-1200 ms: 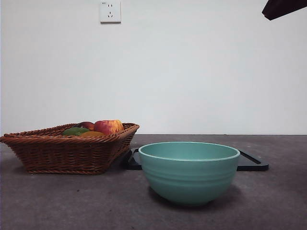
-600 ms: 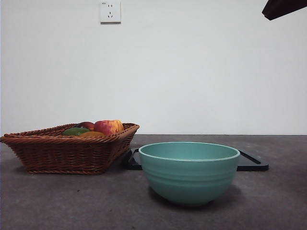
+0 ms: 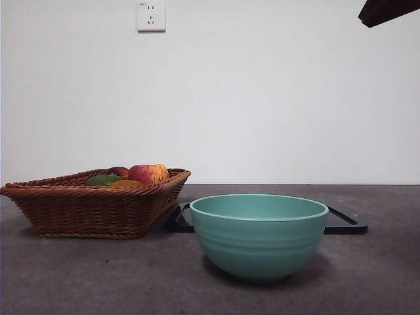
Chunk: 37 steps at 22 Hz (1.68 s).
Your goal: Pick up the wifruite, put it on the bowl, pick up the plate, put it on desk
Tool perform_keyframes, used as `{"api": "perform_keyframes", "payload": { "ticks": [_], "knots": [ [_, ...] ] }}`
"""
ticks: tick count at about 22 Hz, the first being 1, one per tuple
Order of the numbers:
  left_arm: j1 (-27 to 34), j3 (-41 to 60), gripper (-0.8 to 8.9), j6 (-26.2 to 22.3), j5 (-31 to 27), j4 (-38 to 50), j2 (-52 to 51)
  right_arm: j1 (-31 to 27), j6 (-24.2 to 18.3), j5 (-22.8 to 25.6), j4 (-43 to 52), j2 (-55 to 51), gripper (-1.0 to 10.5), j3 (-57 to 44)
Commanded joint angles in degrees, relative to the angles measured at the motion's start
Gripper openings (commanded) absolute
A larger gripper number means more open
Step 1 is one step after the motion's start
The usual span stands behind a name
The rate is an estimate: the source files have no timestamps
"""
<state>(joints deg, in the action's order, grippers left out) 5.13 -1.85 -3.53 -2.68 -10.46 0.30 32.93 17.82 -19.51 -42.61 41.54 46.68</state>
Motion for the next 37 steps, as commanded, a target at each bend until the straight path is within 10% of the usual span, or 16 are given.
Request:
{"api": "perform_keyframes", "payload": {
  "ticks": [1, 13, 19, 26, 37],
  "knots": [
    [0.15, 1.18, 0.08, 0.13, 0.02, -0.26, -0.11, 0.31, -0.7, 0.04, 0.57, 0.26, 0.1, 0.66],
    [0.15, 1.18, 0.08, 0.13, 0.02, -0.26, -0.11, -0.13, -0.7, 0.02, 0.57, -2.6, 0.1, 0.66],
    [0.15, 1.18, 0.08, 0.13, 0.02, -0.26, -0.11, -10.1, -5.99, 5.33, 4.55, -11.72, 0.1, -0.35],
    [0.15, 1.18, 0.08, 0.13, 0.02, -0.26, -0.13, -22.56, -15.45, 8.04, 28.74, -27.63, 0.1, -16.94],
    [0.15, 1.18, 0.08, 0.13, 0.02, -0.26, -0.11, -25.64, -15.69, 14.67, 37.53, -39.17, 0.1, -37.22]
  ]
}}
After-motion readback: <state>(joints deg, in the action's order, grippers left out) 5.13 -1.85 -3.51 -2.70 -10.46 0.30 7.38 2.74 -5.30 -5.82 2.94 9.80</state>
